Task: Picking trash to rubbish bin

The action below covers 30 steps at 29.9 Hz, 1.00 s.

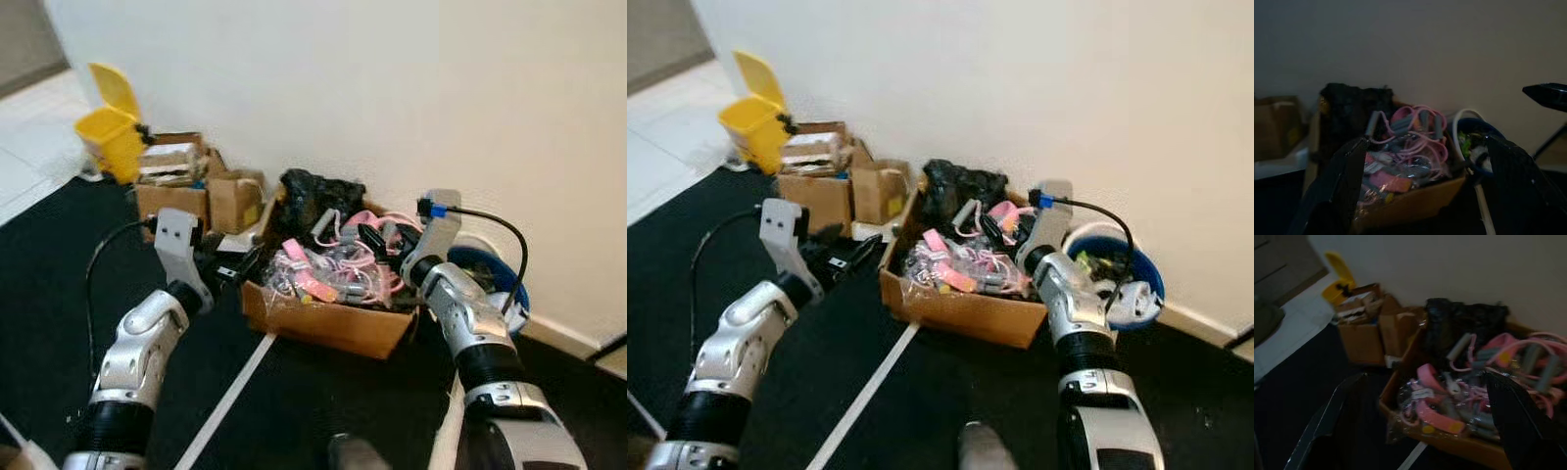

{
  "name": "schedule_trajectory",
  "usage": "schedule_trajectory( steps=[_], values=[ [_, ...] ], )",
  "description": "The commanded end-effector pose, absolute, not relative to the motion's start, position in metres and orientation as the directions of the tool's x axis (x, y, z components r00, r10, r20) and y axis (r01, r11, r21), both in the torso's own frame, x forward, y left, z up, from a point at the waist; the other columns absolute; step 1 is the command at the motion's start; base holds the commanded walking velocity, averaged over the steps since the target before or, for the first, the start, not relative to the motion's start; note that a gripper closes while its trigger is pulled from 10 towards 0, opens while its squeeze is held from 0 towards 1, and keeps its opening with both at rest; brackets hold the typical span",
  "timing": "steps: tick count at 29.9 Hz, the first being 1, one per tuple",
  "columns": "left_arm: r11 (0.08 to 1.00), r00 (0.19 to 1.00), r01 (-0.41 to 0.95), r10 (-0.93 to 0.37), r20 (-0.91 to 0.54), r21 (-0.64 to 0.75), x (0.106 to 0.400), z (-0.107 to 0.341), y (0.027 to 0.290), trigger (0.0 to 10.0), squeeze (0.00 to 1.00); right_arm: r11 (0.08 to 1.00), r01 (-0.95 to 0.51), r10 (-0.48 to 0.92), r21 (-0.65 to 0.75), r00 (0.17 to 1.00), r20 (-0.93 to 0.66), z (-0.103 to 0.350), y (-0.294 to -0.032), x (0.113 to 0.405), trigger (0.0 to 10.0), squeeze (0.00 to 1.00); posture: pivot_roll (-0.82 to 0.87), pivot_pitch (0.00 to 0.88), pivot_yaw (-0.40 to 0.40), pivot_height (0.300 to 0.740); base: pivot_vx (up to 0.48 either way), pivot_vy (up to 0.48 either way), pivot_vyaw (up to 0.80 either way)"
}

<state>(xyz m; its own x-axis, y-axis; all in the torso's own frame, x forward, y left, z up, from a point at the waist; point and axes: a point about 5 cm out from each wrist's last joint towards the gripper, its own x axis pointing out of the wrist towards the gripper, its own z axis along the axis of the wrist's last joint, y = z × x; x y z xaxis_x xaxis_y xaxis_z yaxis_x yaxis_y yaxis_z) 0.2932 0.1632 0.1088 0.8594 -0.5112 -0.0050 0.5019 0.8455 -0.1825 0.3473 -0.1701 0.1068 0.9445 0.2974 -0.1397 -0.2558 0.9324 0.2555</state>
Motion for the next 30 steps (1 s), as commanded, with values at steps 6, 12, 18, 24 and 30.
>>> schedule_trajectory(
  steps=[6, 12, 18, 24, 30],
  values=[
    [0.846, 0.859, 0.501, -0.512, -0.012, -0.181, 0.2933, 0.1081, 0.1636, 10.0, 0.00, 0.934, -0.250, 0.293, 0.254, 0.944, -0.150, 0.1055, -0.1711, 0.3470, 10.0, 0.00, -0.11, 0.000, 0.022, 0.740, 0.000, 0.000, -0.76],
    [0.846, 0.859, 0.501, -0.511, -0.013, -0.182, 0.2933, 0.1080, 0.1639, 10.0, 0.00, 0.935, -0.249, 0.292, 0.254, 0.945, -0.150, 0.1055, -0.1710, 0.3472, 10.0, 0.00, -0.11, 0.000, 0.022, 0.740, 0.000, 0.000, -0.76],
    [0.846, 0.860, 0.500, -0.511, -0.012, -0.183, 0.2932, 0.1082, 0.1641, 10.0, 0.00, 0.935, -0.247, 0.291, 0.255, 0.945, -0.152, 0.1054, -0.1711, 0.3471, 10.0, 0.00, -0.10, 0.000, 0.022, 0.740, 0.000, 0.000, -0.76],
    [0.846, 0.860, 0.500, -0.510, -0.012, -0.184, 0.2929, 0.1082, 0.1639, 10.0, 0.00, 0.936, -0.245, 0.289, 0.254, 0.945, -0.152, 0.1052, -0.1716, 0.3469, 10.0, 0.00, -0.11, 0.000, 0.022, 0.740, 0.000, 0.000, -0.76],
    [0.846, 0.860, 0.499, -0.510, -0.011, -0.185, 0.2929, 0.1083, 0.1639, 10.0, 0.00, 0.936, -0.244, 0.288, 0.255, 0.945, -0.153, 0.1050, -0.1718, 0.3469, 10.0, 0.00, -0.10, 0.000, 0.021, 0.740, 0.000, 0.000, -0.76]
  ],
)
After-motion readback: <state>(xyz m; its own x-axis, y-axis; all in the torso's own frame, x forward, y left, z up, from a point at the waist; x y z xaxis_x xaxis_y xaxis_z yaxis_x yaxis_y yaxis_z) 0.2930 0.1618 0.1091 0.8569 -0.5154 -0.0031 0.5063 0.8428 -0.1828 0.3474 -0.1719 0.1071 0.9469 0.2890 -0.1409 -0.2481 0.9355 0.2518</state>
